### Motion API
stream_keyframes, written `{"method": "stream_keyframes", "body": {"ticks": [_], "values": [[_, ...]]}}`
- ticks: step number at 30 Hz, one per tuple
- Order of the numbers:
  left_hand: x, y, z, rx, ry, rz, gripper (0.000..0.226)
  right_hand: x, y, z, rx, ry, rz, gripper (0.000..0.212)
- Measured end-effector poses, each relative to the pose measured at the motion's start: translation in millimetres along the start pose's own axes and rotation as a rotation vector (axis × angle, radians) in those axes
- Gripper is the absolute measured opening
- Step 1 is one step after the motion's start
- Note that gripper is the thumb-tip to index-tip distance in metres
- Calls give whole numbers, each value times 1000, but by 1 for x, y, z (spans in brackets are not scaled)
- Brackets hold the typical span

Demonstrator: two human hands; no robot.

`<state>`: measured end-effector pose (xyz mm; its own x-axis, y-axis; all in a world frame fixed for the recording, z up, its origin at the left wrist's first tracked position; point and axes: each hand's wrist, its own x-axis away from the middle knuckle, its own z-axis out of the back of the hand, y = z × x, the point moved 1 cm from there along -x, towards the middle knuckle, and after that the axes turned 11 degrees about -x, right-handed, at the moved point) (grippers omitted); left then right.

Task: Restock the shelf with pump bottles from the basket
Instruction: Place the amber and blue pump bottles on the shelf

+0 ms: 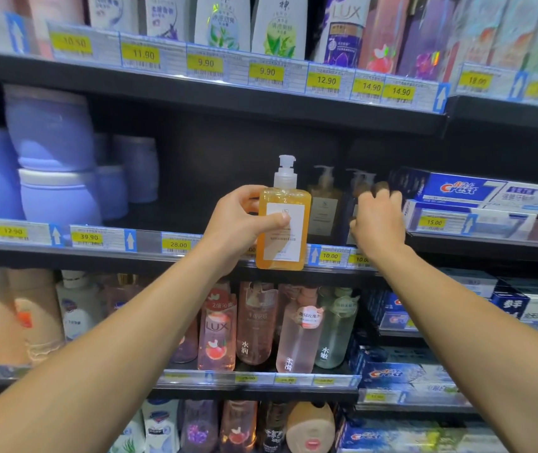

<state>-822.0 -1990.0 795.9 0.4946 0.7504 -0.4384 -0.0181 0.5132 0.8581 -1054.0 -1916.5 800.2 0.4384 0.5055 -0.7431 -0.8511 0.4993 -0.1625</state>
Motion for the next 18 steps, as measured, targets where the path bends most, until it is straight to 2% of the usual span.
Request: {"method": "stream_keyframes", "body": {"ticks": [5,9,14,18], "values": [[2,1,-1,-9,4,3,45,1,2,1,-41,-8,17,42],[-1,6,-4,-23,16,-12,44,16,6,8,-260,25,36,42],[-9,27,-18,-37,52,-123,49,59,22,11,-365,-13,182,32],[-21,40,-42,-154,64,-230,57,81,40,3,-286,-77,337,42]]}}
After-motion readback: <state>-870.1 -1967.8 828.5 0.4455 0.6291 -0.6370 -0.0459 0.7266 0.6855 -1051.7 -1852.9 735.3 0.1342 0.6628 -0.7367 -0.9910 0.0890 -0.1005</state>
